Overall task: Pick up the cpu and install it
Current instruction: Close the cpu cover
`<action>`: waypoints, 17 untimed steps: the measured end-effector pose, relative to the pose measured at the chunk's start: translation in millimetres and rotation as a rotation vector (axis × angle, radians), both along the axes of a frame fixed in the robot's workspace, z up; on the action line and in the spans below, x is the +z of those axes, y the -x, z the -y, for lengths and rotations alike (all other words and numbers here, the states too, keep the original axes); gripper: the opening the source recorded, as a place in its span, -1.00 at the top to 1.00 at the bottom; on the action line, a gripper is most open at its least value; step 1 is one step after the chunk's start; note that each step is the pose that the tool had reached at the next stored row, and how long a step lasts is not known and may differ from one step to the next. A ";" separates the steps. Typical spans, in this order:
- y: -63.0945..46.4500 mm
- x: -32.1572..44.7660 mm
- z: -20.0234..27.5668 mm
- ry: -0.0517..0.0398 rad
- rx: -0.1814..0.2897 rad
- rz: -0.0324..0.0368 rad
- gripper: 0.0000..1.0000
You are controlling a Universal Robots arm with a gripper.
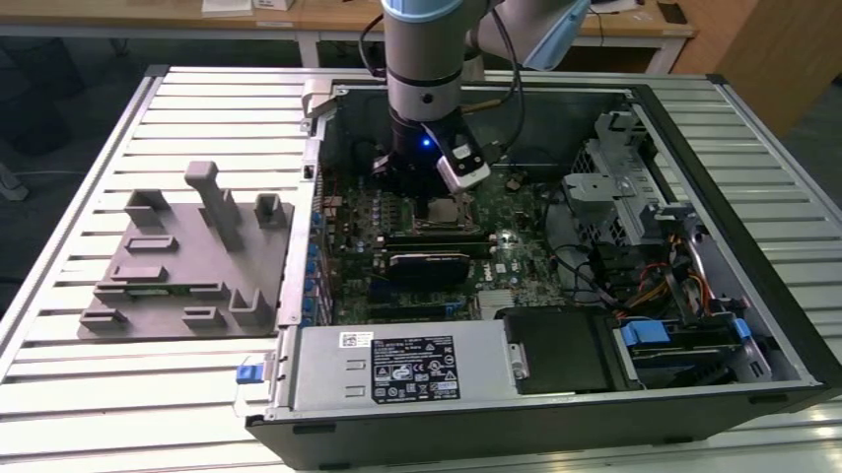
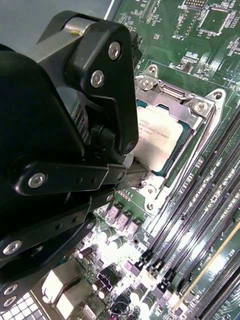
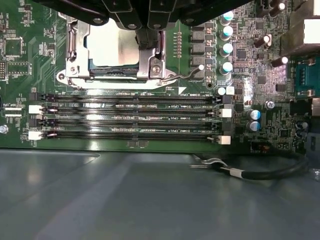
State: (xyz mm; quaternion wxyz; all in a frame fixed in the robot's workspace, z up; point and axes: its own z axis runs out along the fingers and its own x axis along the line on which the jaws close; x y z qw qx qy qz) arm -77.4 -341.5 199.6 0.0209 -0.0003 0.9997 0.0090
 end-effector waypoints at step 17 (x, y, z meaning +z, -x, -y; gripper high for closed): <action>-2.1 -0.2 -2.1 0.0000 0.001 0.0000 0.79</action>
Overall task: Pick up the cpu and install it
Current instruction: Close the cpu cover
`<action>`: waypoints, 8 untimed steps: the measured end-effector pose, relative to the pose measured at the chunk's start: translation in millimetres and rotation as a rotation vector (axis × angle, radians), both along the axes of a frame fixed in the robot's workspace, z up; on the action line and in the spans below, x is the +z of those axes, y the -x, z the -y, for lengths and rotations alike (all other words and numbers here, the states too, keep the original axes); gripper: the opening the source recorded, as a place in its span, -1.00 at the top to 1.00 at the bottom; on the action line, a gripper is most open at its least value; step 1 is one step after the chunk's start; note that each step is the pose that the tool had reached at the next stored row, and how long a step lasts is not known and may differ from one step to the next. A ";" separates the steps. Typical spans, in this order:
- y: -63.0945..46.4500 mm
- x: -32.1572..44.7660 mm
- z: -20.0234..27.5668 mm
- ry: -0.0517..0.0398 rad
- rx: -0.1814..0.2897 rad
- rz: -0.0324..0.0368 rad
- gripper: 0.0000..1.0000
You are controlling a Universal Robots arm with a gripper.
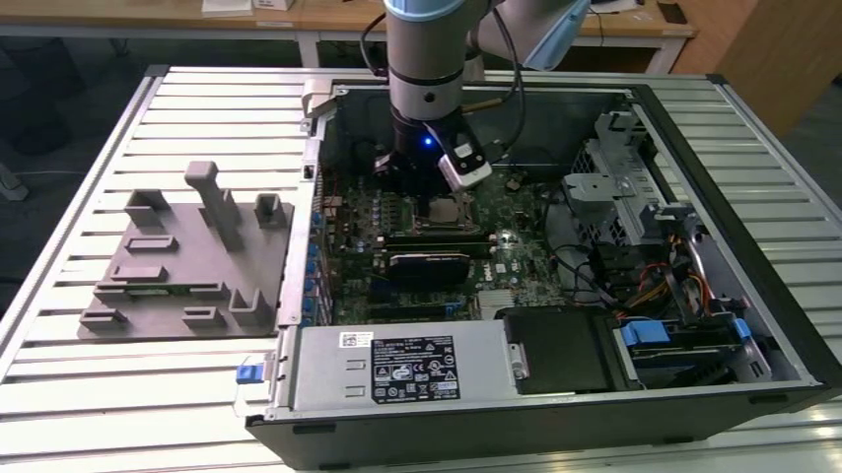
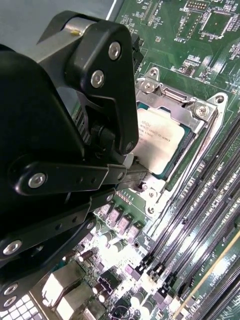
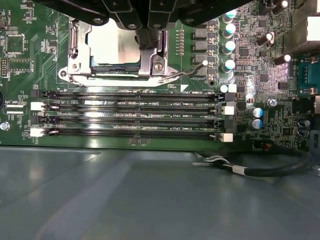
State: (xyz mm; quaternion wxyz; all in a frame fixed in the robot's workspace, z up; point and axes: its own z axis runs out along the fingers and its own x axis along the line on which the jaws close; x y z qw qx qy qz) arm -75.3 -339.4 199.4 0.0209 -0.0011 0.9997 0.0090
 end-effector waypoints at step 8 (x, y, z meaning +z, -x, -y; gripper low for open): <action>-0.1 1.1 -0.1 0.0001 0.000 -0.0001 0.79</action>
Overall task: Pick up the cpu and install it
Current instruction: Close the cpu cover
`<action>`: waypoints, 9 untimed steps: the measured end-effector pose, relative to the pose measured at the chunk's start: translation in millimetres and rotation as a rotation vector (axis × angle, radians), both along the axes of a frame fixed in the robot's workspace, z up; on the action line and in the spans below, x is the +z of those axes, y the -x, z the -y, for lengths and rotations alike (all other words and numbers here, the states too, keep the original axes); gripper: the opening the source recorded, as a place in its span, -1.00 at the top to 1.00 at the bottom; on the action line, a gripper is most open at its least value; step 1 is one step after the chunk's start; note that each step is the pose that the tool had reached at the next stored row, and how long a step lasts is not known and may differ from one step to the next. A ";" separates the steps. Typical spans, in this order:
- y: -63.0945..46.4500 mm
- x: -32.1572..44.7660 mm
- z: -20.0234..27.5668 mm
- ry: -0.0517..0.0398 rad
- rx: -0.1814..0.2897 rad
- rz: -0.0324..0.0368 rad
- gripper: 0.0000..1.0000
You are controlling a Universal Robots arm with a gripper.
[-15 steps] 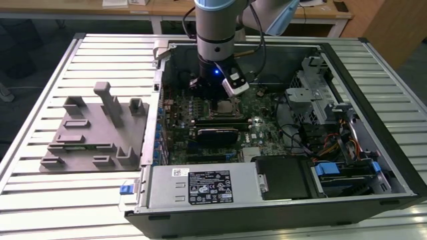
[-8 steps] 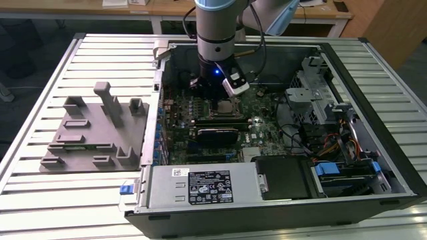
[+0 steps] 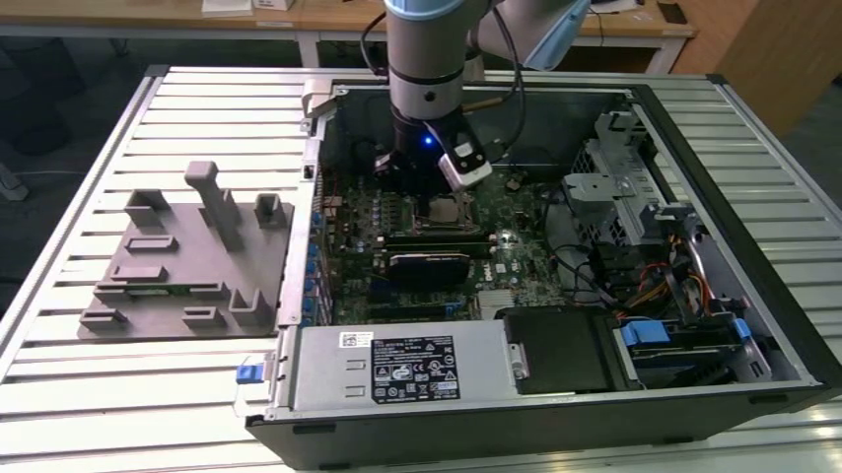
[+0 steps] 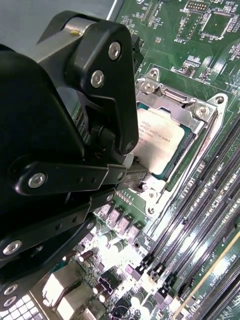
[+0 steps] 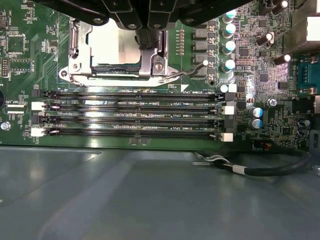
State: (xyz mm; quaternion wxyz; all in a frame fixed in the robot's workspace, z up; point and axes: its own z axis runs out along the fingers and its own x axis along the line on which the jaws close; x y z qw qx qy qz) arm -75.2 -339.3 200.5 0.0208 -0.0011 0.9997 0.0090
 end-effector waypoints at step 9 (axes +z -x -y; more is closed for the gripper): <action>0.0 9.3 0.0 -0.0002 0.000 0.0001 0.79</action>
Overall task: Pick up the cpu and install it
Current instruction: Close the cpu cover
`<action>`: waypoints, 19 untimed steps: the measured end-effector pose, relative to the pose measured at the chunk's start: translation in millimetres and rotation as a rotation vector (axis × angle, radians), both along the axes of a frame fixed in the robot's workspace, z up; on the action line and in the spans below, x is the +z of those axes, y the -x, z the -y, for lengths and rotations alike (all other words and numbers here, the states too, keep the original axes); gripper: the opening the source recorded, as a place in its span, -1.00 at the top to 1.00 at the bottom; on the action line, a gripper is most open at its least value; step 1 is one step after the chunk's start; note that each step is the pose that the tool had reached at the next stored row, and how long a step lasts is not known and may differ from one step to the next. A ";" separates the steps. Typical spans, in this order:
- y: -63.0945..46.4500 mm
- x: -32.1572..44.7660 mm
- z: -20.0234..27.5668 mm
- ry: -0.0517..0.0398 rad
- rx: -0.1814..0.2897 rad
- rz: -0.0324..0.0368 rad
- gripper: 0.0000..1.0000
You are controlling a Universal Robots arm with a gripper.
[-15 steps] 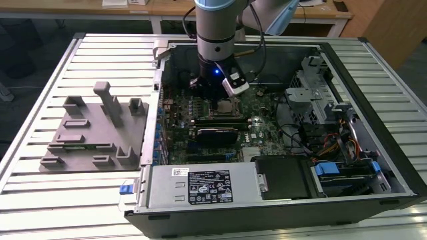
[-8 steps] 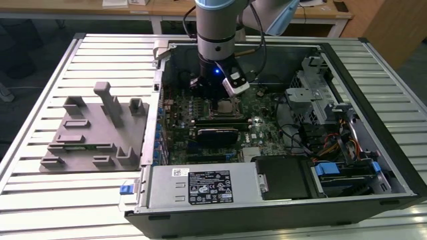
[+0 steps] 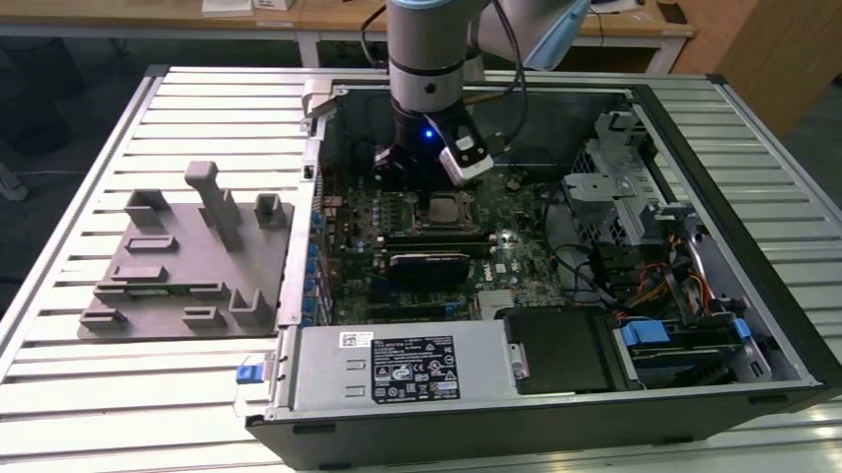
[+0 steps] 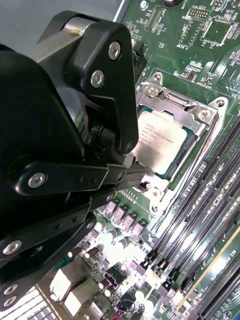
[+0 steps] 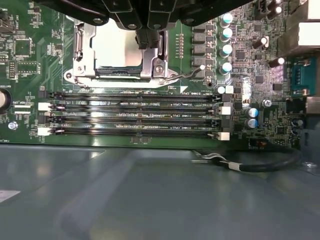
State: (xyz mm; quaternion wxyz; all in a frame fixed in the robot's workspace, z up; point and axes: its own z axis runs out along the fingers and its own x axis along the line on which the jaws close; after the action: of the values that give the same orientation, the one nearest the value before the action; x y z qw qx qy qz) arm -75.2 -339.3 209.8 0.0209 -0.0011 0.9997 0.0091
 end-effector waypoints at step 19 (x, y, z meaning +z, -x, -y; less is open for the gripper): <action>-3.2 14.2 -0.2 0.0001 0.000 0.0001 0.79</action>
State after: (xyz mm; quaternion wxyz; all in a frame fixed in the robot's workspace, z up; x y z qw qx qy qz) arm -72.0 -339.1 224.0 0.0210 -0.0011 0.9997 0.0090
